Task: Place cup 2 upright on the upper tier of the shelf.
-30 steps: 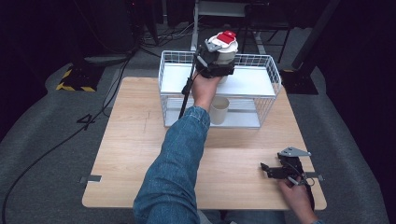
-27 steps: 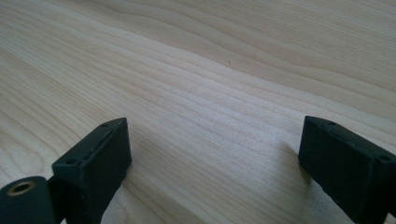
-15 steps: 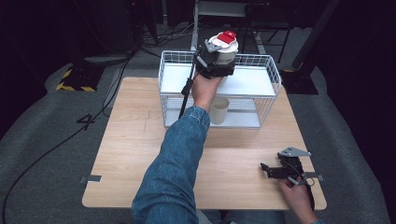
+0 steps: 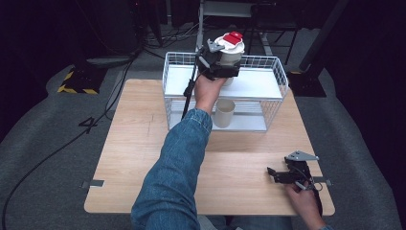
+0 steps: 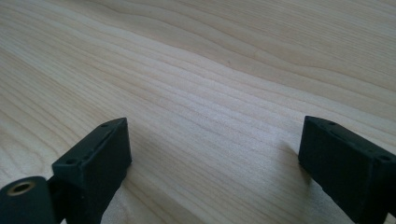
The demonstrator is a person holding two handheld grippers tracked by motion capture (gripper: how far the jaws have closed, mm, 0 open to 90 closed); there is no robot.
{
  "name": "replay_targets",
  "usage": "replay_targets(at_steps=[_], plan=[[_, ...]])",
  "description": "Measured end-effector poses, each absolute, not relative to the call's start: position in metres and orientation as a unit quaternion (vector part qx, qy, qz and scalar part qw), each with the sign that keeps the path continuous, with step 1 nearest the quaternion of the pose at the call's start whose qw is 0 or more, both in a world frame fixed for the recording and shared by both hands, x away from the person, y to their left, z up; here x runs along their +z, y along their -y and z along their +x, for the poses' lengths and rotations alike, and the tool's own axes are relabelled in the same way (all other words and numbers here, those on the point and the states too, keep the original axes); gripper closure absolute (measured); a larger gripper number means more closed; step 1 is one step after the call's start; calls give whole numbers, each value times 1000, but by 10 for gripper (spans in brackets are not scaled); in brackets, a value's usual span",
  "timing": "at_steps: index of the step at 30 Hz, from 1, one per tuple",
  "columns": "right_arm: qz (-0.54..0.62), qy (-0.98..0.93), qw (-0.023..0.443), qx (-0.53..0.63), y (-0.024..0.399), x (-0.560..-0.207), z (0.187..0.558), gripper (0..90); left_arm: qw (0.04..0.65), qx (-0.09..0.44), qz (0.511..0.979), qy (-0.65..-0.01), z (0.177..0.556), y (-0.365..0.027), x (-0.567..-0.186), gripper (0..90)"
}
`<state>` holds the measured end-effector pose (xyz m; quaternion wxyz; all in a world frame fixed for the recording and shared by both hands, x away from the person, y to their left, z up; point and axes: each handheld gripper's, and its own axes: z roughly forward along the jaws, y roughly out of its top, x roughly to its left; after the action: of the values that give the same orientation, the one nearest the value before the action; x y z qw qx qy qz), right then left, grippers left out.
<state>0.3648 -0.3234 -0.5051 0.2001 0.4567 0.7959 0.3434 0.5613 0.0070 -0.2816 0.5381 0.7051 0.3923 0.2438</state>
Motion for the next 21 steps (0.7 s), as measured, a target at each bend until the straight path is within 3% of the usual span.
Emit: replay_targets(at_steps=[21], plan=[[452,-799,198,343,324,-505,366,92,552,242,714,-356,506,-44,-264,0]])
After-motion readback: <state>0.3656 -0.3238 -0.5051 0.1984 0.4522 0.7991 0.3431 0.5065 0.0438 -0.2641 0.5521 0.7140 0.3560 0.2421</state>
